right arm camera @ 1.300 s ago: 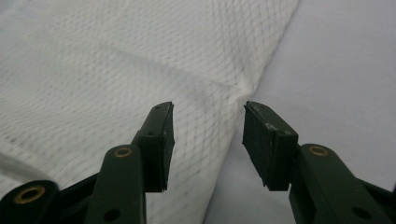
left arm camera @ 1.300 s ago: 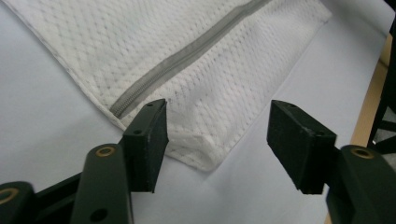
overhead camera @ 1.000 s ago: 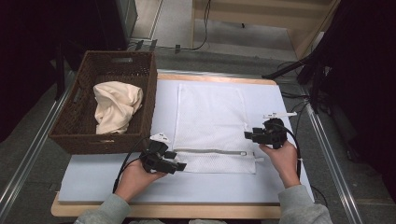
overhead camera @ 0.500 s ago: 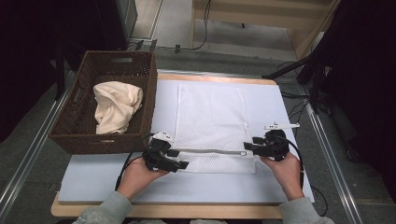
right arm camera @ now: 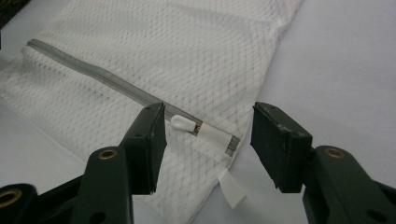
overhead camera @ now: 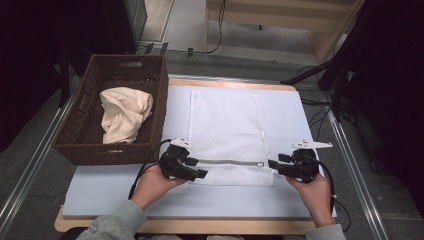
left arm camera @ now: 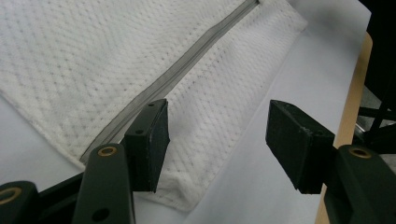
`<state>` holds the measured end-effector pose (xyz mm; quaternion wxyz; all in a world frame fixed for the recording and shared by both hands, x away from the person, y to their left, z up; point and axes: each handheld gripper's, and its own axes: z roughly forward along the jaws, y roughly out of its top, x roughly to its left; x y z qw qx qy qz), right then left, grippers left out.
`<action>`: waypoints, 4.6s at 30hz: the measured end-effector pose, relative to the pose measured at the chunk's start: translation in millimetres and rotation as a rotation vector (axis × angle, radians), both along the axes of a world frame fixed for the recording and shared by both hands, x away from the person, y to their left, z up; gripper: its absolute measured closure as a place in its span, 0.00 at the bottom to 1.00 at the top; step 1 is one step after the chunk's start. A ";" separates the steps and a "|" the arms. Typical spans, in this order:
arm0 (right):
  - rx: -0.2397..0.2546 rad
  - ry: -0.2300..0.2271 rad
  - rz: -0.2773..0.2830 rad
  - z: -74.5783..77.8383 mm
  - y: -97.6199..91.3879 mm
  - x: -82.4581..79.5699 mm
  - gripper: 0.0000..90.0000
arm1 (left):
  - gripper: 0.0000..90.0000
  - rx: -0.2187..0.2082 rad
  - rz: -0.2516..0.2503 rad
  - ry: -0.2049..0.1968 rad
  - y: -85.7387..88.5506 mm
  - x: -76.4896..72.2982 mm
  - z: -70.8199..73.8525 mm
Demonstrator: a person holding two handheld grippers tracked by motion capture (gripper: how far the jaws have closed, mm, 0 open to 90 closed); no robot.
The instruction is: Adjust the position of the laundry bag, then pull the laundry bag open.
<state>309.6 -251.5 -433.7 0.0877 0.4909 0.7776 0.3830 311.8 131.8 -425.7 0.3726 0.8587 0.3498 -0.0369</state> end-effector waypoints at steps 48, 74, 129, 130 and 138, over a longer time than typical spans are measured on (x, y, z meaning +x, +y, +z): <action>-0.109 0.056 -0.014 -36.3 11.2 16.1 0.57 | 0.45 -0.024 -0.124 -0.055 -55.0 34.7 -1.3; -0.068 0.148 -0.006 -30.9 25.1 21.8 0.95 | 0.48 -0.058 -0.132 -0.059 -51.7 29.2 0.0; 0.078 0.077 0.163 10.9 84.4 1.3 0.95 | 0.73 -0.072 -0.169 0.019 -56.9 23.9 -4.8; 0.076 0.069 0.170 11.3 85.3 0.7 0.95 | 0.73 -0.067 -0.170 0.018 -56.7 24.5 -6.0; 0.102 0.081 0.195 12.3 92.2 -1.6 0.95 | 0.73 -0.052 -0.164 0.027 -57.6 26.8 -12.2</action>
